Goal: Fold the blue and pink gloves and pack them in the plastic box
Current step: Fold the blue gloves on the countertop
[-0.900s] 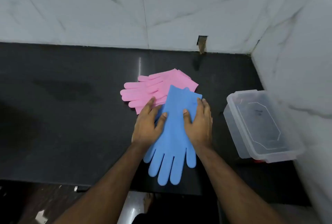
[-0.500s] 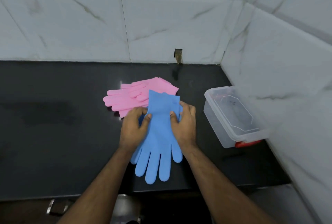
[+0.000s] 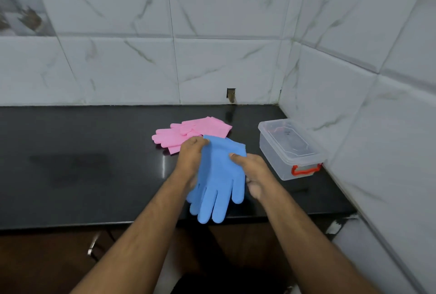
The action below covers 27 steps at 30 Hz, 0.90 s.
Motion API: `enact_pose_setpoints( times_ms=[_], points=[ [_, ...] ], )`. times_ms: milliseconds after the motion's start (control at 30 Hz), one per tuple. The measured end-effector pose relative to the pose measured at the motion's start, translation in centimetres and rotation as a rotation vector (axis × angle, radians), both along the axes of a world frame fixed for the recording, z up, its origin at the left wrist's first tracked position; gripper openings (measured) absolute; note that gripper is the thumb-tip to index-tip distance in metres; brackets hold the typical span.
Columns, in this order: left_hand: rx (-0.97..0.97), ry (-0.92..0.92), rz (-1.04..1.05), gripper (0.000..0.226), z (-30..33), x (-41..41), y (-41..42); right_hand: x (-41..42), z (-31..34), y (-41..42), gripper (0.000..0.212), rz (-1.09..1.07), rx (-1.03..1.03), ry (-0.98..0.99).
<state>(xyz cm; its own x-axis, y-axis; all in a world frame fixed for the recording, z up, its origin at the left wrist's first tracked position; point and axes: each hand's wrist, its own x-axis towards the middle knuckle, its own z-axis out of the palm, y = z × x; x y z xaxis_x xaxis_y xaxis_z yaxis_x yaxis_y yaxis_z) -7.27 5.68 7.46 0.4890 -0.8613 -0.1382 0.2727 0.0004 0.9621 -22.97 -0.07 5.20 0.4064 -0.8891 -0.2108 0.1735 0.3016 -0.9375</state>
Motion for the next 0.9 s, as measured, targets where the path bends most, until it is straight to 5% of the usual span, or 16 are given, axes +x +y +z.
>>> enact_pose_setpoints(
  times_ms=[200, 300, 433, 533, 633, 733, 900],
  points=[
    [-0.084, 0.061, -0.009, 0.024, 3.6, 0.2, 1.6, -0.1, 4.9, -0.2, 0.013, -0.070, -0.534, 0.516],
    [-0.174, 0.063, -0.017, 0.016, 5.3, 0.8, 1.7, 0.0, 7.7, -0.4, 0.015, -0.111, -0.681, 0.566],
    [-0.329, 0.202, -0.092, 0.037, 7.3, 0.9, 1.5, 0.1, 9.6, -0.9, 0.037, -0.203, -0.764, 0.454],
    [-0.350, 0.270, -0.166, 0.051, 6.5, 0.3, 1.1, -0.8, 8.3, 0.4, 0.056, -0.049, -0.579, 0.030],
    [-0.213, 0.056, -0.213, 0.043, 2.1, -1.5, 0.6, -2.0, 3.7, 1.1, 0.074, -0.036, -0.326, -0.089],
    [-0.140, -0.264, -0.253, 0.021, -3.3, -3.0, 1.4, -2.8, -1.4, 2.1, 0.053, -0.194, -0.117, 0.143],
    [-0.137, -0.429, -0.402, 0.061, -6.9, -3.7, 2.5, -3.8, -4.9, 2.8, 0.008, -0.191, -0.406, 0.441]
  ],
)
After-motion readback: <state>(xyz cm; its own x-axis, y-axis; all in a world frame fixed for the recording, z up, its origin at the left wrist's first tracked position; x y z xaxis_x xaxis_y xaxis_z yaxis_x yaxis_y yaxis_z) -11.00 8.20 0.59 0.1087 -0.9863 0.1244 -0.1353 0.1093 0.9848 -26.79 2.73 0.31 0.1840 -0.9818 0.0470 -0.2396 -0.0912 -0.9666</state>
